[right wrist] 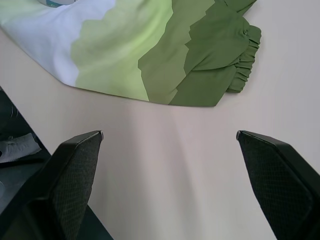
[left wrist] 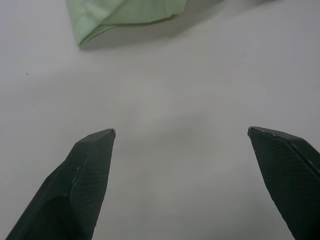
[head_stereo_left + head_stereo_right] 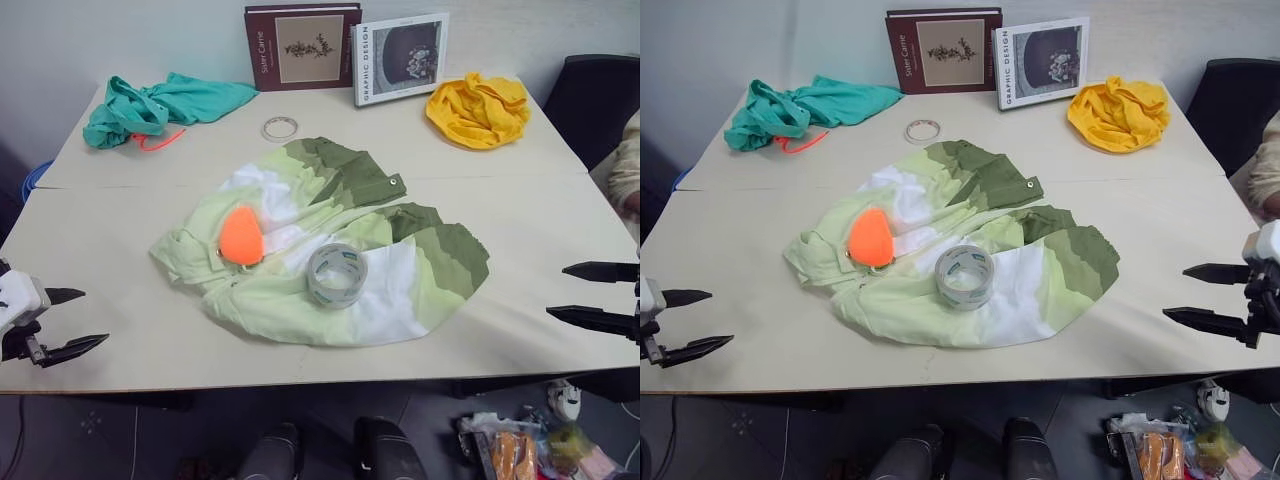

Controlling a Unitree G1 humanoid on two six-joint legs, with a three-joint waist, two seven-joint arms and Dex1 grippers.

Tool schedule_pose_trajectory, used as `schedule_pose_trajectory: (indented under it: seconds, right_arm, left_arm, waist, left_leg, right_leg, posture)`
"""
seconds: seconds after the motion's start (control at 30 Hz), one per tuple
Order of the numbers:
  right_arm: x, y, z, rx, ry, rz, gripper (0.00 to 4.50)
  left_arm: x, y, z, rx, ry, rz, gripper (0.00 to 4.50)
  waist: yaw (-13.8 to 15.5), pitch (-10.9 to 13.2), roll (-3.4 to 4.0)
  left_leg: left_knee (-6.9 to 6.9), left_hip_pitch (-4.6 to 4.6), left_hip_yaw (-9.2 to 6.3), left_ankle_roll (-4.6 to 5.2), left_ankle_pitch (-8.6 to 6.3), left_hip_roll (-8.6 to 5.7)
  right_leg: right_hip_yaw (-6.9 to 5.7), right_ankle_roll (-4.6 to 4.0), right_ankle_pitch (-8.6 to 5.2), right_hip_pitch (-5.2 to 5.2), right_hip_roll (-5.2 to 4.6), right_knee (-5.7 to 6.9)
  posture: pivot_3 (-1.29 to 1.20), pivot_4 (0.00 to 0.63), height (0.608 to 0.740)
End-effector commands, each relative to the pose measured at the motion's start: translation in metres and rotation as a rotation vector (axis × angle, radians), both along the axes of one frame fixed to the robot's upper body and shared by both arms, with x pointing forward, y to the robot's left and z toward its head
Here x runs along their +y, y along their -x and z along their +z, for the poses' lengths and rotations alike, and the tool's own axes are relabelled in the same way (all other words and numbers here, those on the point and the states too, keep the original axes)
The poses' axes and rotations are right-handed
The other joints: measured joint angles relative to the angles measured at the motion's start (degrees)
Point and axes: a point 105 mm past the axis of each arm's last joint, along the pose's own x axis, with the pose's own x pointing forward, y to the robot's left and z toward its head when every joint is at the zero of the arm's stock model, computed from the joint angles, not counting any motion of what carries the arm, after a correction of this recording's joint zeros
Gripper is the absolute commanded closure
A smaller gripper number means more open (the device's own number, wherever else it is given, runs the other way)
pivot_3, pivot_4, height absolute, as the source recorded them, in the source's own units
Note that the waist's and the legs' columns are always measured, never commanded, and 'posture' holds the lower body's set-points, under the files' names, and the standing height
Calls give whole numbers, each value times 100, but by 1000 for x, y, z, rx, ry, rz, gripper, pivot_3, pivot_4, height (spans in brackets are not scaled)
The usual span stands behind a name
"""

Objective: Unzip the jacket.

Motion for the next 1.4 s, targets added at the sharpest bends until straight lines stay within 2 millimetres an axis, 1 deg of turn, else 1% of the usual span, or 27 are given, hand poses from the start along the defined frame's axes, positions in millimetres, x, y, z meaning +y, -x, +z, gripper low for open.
schedule_pose_trajectory:
  seconds: [0.03, 0.27, 0.47, 0.57, 0.7, 0.77, 0.83, 0.9, 0.97, 1.03, 1.1, 1.17, 1.2, 1.23, 1.27, 1.33, 1.37, 1.4]
  right_arm:
    - [0, 0, 13, -73, 4, 0, 31]
    - [0, -2, 13, -76, 8, 4, 31]
    - [-2, -8, 13, -84, 23, -26, 31]
    - [-3, -7, 13, -69, 20, -29, 31]
    - [3, -8, 25, -75, -37, -8, 31]
    - [11, -14, 35, -115, -44, 7, 31]
    - [33, -17, 47, -141, -46, 95, 31]
    - [55, -15, 53, -150, -38, 192, 31]
    - [89, -14, 58, -168, -24, 344, 31]
    - [123, -14, 57, -175, -5, 501, 31]
    - [150, -17, 53, -223, 28, 626, 31]
    - [187, -25, 45, -233, 13, 755, 31]
    - [204, -30, 36, -228, 36, 809, 202]
    - [215, -32, 30, -224, 58, 844, 390]
    - [222, -34, 23, -230, 96, 880, 594]
    - [229, -38, 11, -239, 167, 941, 1281]
    - [236, -43, 3, -235, 197, 960, 1507]
    - [242, -48, -3, -231, 217, 971, 1507]
  left_arm:
    - [-2, 3, 12, -13, 9, -22, 0]
    - [1, 1, 13, -26, 4, 18, 0]
    - [-3, 1, 11, 8, 26, 31, 0]
    - [-6, 1, 11, 22, 57, 31, 0]
    - [-19, 6, 13, 82, 135, 0, 0]
    - [-34, -1, 25, 45, 189, -37, 0]
    - [-59, -10, 46, -6, 278, -110, 0]
    - [-81, -14, 62, -21, 336, -187, 0]
    - [-108, -15, 72, -7, 373, -308, 0]
    - [-135, -16, 76, 19, 338, -430, 0]
    - [-152, -18, 75, 25, 272, -511, 0]
    - [-169, -19, 75, 29, 235, -587, 0]
    - [-178, -17, 70, 44, 216, -636, 0]
    - [-185, -16, 67, 55, 204, -668, 0]
    - [-189, -14, 63, 68, 191, -696, 0]
    - [-195, -14, 57, 78, 176, -725, 0]
    - [-198, -15, 53, 80, 164, -737, 0]
    - [-200, -16, 51, 81, 157, -748, 0]
  waist:
    - [-2, 0, 0]
    - [-3, 0, 0]
    - [-4, 0, 0]
    - [-3, 0, 0]
    - [-4, 0, 0]
    - [-6, 1, 2]
    - [-7, 1, 2]
    - [5, 1, 2]
    - [-3, 0, 5]
    - [-15, 2, 8]
    - [-55, 1, 6]
    - [-140, 2, 4]
    - [-159, 2, 3]
    - [-195, 2, 4]
    - [-207, 2, 5]
    - [-203, 2, 5]
    - [-190, 2, 4]
    - [-191, 2, 4]
  left_leg:
    - [0, 0, 0, 0, 0, 0]
    - [1, 0, 0, 0, 0, 0]
    - [1, 0, 0, 0, 0, 0]
    - [1, 0, 0, -1, 0, 0]
    - [2, 0, 0, 0, 0, -1]
    - [2, 0, 0, 0, 0, 0]
    - [7, 0, 0, -2, 1, 1]
    - [12, -1, -2, -5, 3, 2]
    - [11, 0, -3, -6, 2, 2]
    - [13, -1, -2, -6, 1, -1]
    - [14, -1, -2, -10, 0, 2]
    - [14, -1, -2, -11, 0, 1]
    - [13, -4, -1, -11, 1, 0]
    - [13, -4, 1, -12, 1, 1]
    - [14, -4, 1, -13, 2, 1]
    - [10, -16, -1, -14, 3, 0]
    - [10, -19, -1, -12, 2, 0]
    - [13, -23, -3, -10, 0, -3]
  right_leg:
    - [0, 0, 0, 0, 0, 0]
    - [0, 0, 0, 0, 0, 2]
    - [0, 0, 0, 0, 0, 2]
    - [0, 0, 0, -1, 0, 3]
    - [1, 0, 0, 0, 0, 3]
    - [1, 0, 0, 0, 0, 4]
    - [1, 0, 0, 0, 0, 6]
    - [-1, 0, 0, 0, 0, 12]
    - [-2, 0, 0, -1, 0, 15]
    - [-1, 0, 0, -6, 0, 23]
    - [-2, 0, 0, -7, 4, 22]
    - [-2, 0, 0, -8, 6, 24]
    - [0, 0, 0, -12, 6, 25]
    - [1, 0, 0, -15, 7, 35]
    - [1, 0, 0, -16, 8, 41]
    - [-1, 0, 0, -31, 7, 51]
    - [-5, -2, -1, -36, 7, 54]
    - [-7, -2, -1, -37, 5, 54]
  posture:
    - [0, 150, 740]
    - [0, 150, 740]
    - [0, 150, 740]
    - [0, 150, 740]
    - [0, 150, 740]
    - [0, 150, 740]
    - [0, 150, 740]
    - [0, 150, 740]
    - [0, 150, 740]
    - [0, 150, 740]
    - [0, 150, 740]
    - [0, 150, 740]
    - [0, 150, 740]
    - [0, 150, 740]
    - [0, 150, 740]
    - [0, 150, 740]
    - [0, 150, 740]
    - [0, 150, 740]
